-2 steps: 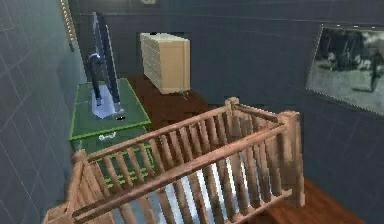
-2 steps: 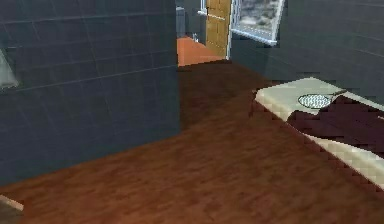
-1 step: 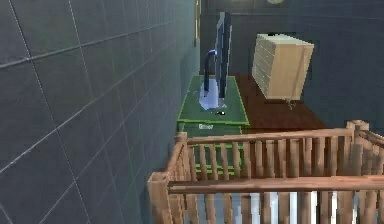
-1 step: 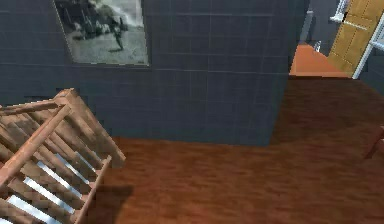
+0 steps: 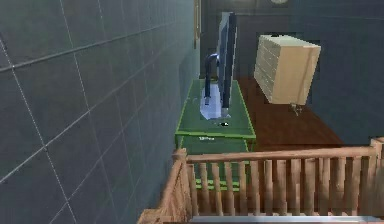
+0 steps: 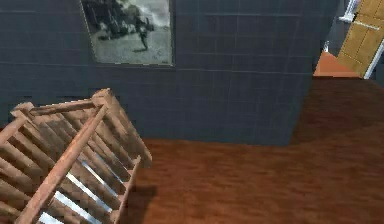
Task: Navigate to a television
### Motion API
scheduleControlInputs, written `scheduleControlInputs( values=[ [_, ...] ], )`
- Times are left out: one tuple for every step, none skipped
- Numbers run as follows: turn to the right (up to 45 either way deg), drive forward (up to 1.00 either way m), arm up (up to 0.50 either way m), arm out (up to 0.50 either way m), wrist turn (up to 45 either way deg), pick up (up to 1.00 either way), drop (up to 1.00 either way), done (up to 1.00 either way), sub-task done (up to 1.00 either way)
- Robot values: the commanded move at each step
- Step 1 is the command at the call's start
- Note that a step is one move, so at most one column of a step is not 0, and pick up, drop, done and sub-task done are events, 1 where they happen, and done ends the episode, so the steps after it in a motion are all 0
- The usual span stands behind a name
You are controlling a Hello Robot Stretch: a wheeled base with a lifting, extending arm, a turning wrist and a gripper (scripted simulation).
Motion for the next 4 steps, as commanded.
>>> scheduleControlInputs(
  values=[
    [45.0,0.0,0.0,0.0,0.0,0.0,0.0,0.0,0.0],
    [45.0,0.0,0.0,0.0,0.0,0.0,0.0,0.0,0.0],
    [45.0,0.0,0.0,0.0,0.0,0.0,0.0,0.0,0.0],
    [42.0,0.0,0.0,0.0,0.0,0.0,0.0,0.0,0.0]
  ],
)
